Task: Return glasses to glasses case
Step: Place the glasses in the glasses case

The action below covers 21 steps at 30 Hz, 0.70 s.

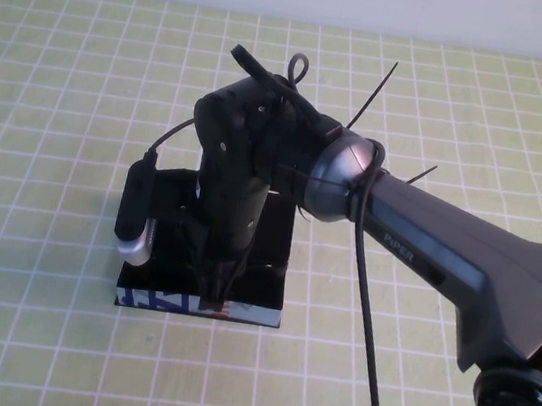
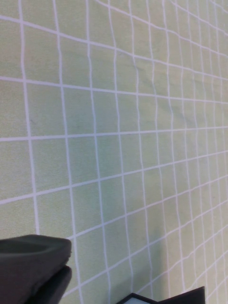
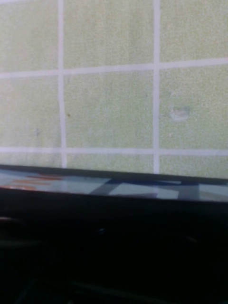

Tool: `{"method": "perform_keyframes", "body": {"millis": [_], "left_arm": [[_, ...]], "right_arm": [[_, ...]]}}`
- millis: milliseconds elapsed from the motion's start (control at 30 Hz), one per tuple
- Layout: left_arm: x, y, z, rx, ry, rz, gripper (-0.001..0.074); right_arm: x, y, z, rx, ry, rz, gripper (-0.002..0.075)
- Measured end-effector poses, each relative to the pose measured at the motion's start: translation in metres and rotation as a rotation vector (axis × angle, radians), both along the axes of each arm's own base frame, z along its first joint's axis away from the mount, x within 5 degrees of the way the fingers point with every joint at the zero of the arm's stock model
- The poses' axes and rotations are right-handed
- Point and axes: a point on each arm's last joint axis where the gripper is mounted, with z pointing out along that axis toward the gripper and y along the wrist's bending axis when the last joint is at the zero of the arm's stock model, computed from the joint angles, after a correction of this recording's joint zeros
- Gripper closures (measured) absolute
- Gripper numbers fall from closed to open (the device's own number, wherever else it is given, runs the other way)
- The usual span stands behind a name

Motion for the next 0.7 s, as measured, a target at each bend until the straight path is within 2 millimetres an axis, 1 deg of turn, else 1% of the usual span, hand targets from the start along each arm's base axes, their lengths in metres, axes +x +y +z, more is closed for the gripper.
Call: {"method": "perform_keyframes", "body": {"millis": [600,700], "left_arm": [[0.0,0.0,0.0,0.0,0.0,0.0,0.0737],[0.0,0.0,0.0,0.0,0.0,0.0,0.0737]], "right_arm": [[0.0001,0.0001,-0.0007,0.001,0.005,-0.021,0.0676],[0.0007,0.0008,0.0034,0.012,-0.003,-0.026,0.0676]]}}
